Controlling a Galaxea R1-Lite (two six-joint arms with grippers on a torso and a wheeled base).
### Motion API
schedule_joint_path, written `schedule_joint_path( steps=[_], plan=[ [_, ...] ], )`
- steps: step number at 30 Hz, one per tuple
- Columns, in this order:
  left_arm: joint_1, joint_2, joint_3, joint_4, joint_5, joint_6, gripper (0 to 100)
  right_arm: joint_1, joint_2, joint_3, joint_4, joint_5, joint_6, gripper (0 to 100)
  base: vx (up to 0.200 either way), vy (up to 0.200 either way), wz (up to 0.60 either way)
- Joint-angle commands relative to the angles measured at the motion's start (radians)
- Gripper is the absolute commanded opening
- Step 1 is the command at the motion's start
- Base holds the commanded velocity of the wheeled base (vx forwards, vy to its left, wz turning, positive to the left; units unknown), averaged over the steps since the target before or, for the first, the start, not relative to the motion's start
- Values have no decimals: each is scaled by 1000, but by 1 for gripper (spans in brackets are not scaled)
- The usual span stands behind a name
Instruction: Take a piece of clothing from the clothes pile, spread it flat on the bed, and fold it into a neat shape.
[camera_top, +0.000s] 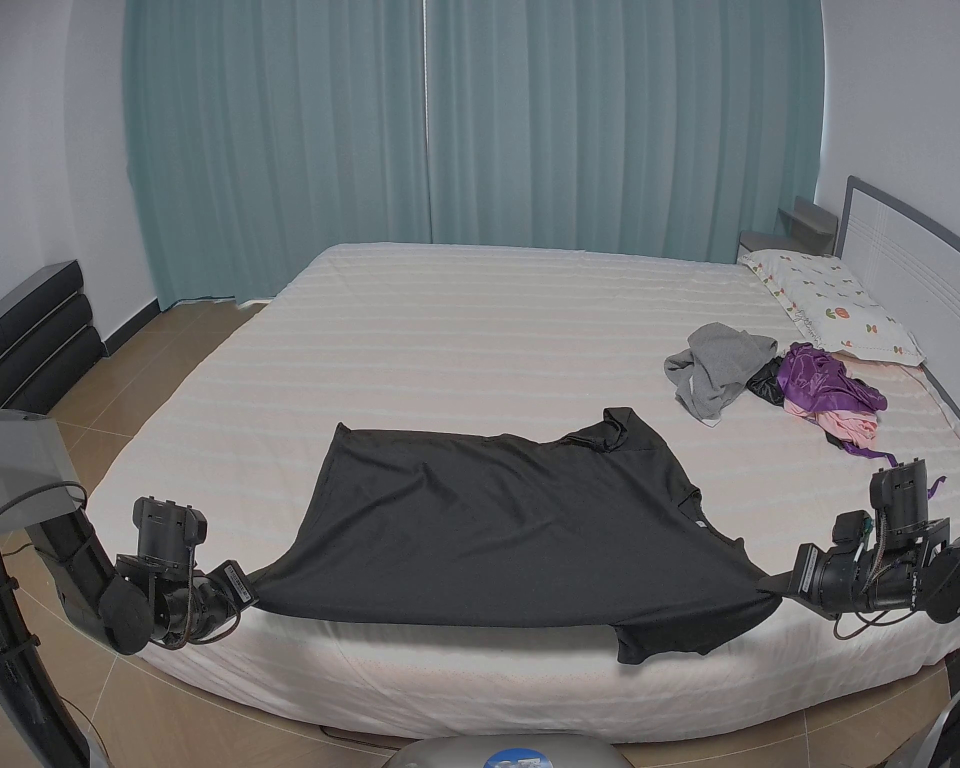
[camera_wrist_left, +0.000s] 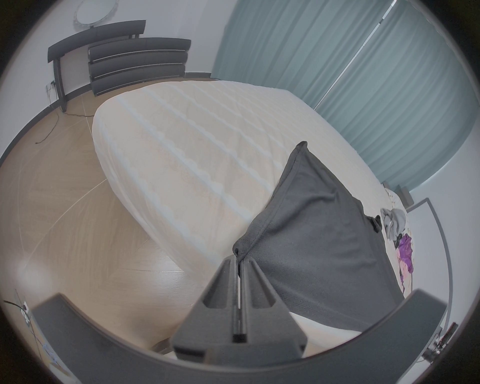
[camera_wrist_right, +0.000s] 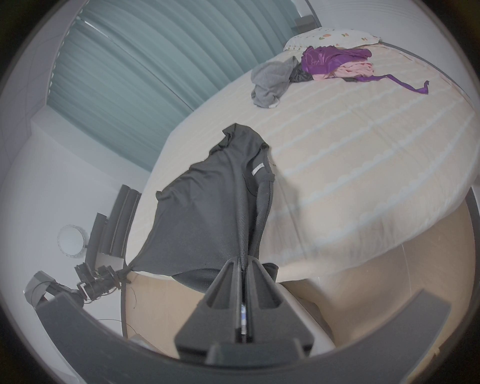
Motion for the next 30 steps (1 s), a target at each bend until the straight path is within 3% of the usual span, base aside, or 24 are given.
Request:
schedule_joint_path(
  steps=[1, 6, 12, 13, 27, 30],
  plan=[
    [-34, 10, 0, 46, 1, 22, 0, -21, 154, -9, 21, 22, -55, 0, 0, 0, 0],
    [-50, 57, 3, 48, 1, 36, 0, -24, 309, -12, 8, 16, -144, 0, 0, 0, 0],
    [-56, 88, 0, 40, -1, 36, 0, -24, 407, -55, -75, 16, -146, 0, 0, 0, 0],
    [-62, 97, 0, 39, -1, 35, 0, -23, 443, -66, -108, 11, -146, 100, 0, 0, 0],
    [-70, 100, 2, 37, -2, 35, 0, -15, 653, -70, -444, 7, -138, 100, 0, 0, 0],
    [-70, 102, 2, 37, -2, 35, 0, -11, 691, -64, -512, -32, -138, 100, 0, 0, 0]
  ],
)
